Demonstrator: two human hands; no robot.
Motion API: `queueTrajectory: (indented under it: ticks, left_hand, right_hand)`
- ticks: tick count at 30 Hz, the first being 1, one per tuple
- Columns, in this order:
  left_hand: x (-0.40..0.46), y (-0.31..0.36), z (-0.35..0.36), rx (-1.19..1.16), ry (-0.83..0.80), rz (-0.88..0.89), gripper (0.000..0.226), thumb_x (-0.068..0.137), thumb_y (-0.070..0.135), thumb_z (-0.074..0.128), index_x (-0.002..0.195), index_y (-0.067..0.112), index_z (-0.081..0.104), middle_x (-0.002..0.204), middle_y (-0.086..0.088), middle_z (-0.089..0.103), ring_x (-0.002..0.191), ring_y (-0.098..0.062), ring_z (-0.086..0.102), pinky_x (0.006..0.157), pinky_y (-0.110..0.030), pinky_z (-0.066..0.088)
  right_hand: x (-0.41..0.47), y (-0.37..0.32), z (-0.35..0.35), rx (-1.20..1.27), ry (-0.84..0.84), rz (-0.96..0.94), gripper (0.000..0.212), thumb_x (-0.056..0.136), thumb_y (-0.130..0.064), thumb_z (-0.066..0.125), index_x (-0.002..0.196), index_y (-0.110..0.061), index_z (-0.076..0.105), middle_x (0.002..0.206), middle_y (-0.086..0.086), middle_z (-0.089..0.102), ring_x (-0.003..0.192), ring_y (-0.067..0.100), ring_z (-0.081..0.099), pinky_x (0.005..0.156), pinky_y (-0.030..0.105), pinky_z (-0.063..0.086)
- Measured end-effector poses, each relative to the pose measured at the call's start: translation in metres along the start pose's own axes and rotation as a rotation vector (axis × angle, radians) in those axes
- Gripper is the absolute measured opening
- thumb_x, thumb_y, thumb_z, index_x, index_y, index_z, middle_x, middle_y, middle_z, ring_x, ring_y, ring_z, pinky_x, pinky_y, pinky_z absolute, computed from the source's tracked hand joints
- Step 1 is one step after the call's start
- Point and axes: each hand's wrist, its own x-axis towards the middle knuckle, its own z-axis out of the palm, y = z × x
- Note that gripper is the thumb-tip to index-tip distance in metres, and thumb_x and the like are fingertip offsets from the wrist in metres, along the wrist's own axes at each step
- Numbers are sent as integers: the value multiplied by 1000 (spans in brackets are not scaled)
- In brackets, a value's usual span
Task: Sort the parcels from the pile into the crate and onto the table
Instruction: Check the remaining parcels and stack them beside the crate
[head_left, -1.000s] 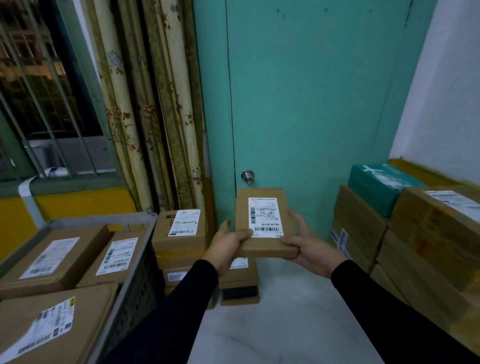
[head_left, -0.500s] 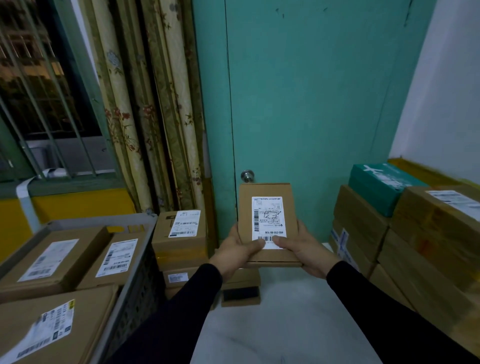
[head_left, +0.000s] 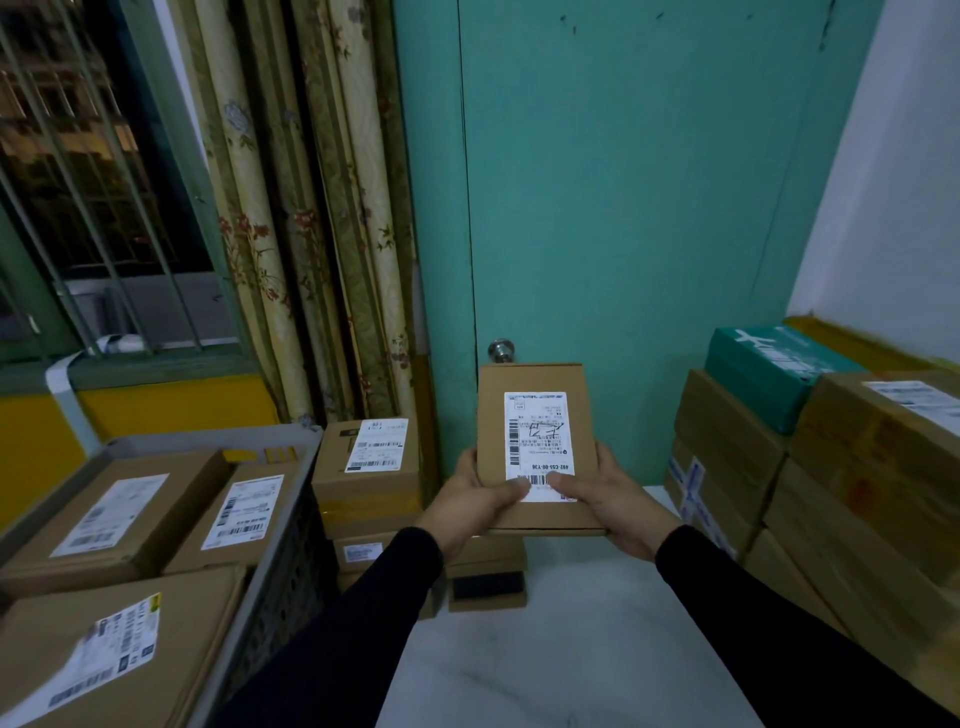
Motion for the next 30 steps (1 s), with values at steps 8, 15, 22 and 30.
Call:
queueTrajectory:
  ticks: [8, 15, 22, 30]
  left_hand:
    - [1, 16, -6, -98, 174, 23, 43, 90, 49, 71, 118, 24, 52, 102, -4, 77, 84, -19, 77, 76, -37, 63]
    - [5, 26, -12, 32, 199, 71, 51, 91, 56, 66, 127, 22, 54, 107, 0, 74, 93, -19, 73, 82, -35, 58]
    - [-4, 23, 6, 87, 142, 127, 42, 97, 52, 59, 127, 21, 56, 107, 2, 75, 94, -14, 73, 82, -30, 56]
    - [-3, 21, 17, 90, 201, 159, 38, 97, 48, 61, 120, 19, 58, 108, 1, 74, 97, -17, 72, 96, -45, 57]
  right_hand:
    - [-8, -3, 2, -34, -88, 105, 42, 98, -30, 64, 137, -21, 52, 120, 1, 75, 109, 23, 72, 94, 46, 58]
    - [-15, -3, -2, -117, -213, 148, 32, 98, -24, 64, 128, -26, 55, 119, -2, 75, 111, 20, 71, 97, 44, 57]
    - [0, -14, 6, -36, 107, -100, 40, 93, -43, 69, 126, -23, 58, 113, 1, 76, 104, 23, 74, 99, 51, 55]
    - [0, -16, 11, -10, 139, -160, 18, 97, -25, 67, 113, -16, 63, 110, 9, 77, 98, 25, 75, 91, 43, 59]
